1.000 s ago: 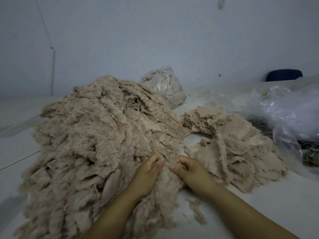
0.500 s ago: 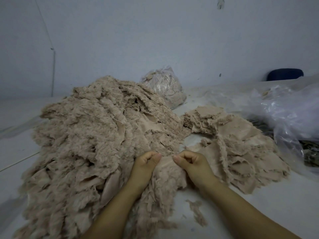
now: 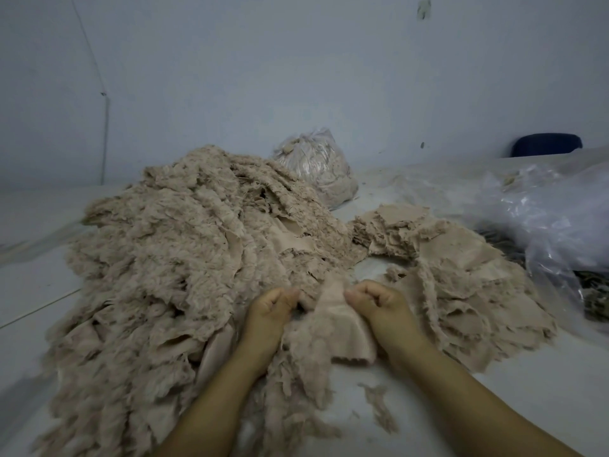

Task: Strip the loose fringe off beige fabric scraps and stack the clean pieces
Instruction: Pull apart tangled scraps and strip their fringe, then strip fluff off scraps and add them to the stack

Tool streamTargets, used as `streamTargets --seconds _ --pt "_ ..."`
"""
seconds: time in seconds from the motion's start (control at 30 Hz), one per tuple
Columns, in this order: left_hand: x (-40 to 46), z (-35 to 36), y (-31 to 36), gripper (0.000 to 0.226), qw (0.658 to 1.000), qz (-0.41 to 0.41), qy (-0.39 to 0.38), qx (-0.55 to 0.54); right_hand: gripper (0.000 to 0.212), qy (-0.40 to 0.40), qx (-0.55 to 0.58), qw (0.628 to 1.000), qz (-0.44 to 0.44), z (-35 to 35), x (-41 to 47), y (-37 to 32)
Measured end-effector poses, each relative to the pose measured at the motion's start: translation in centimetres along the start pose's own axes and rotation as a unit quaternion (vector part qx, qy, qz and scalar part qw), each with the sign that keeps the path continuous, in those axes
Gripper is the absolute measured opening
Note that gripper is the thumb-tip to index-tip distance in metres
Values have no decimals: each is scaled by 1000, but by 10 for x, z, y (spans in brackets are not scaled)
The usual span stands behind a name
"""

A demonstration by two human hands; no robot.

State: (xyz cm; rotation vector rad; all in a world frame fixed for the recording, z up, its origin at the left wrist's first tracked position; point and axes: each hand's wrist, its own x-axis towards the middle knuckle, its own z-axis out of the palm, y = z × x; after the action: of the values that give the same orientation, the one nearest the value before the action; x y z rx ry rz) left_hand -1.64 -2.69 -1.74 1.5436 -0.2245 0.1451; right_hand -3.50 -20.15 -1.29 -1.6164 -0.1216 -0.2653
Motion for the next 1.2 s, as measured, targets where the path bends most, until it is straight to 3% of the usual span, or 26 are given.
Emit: streamTargets --seconds 0.07,0.13,0.2,0.27,0.33,0.47,0.57,0.6,0.63,0.7,0.8,0.9,1.07,1.13,1.2 --pt "2 -6 1 32 997 -33 17 -70 28 25 31 999 15 -4 0 2" --pt "0 -6 -2 33 996 -47 -45 -66 19 -6 39 999 30 0 -4 6" --pt "-4 1 -6 20 990 -56 -131 7 12 -26 80 995 46 7 -6 9" --pt "-5 2 -8 7 980 -57 -161 103 10 8 128 990 57 8 -3 8" --pt "-2 -6 -10 13 974 -62 -158 148 7 57 150 985 67 5 0 6" --pt "-1 -12 -3 21 993 -74 -89 31 9 116 132 983 56 -2 3 4" --pt "-4 -6 2 16 994 -34 -95 33 6 91 175 977 80 5 1 4" --pt "-7 -3 0 29 989 -39 -129 63 3 75 212 970 90 9 -1 3" --pt "-10 1 -2 39 981 -56 -166 82 10 60 256 960 99 13 -3 3" --pt "-14 11 -8 31 978 -67 -182 73 20 29 337 934 114 19 -7 4" --pt "-14 17 -11 22 991 -70 -115 -17 18 1 397 909 128 21 -8 1" --pt "-10 14 -7 26 982 -98 -126 -104 17 24 426 893 144 17 -5 2" --pt "-4 9 -10 5 983 -90 -154 -33 21 107 394 902 140 9 4 4" --pt "-1 0 -11 9 986 -89 -143 -11 24 148 360 913 120 -4 10 3" --pt "1 -6 -12 20 988 -94 -121 3 22 129 320 930 127 -14 12 2"
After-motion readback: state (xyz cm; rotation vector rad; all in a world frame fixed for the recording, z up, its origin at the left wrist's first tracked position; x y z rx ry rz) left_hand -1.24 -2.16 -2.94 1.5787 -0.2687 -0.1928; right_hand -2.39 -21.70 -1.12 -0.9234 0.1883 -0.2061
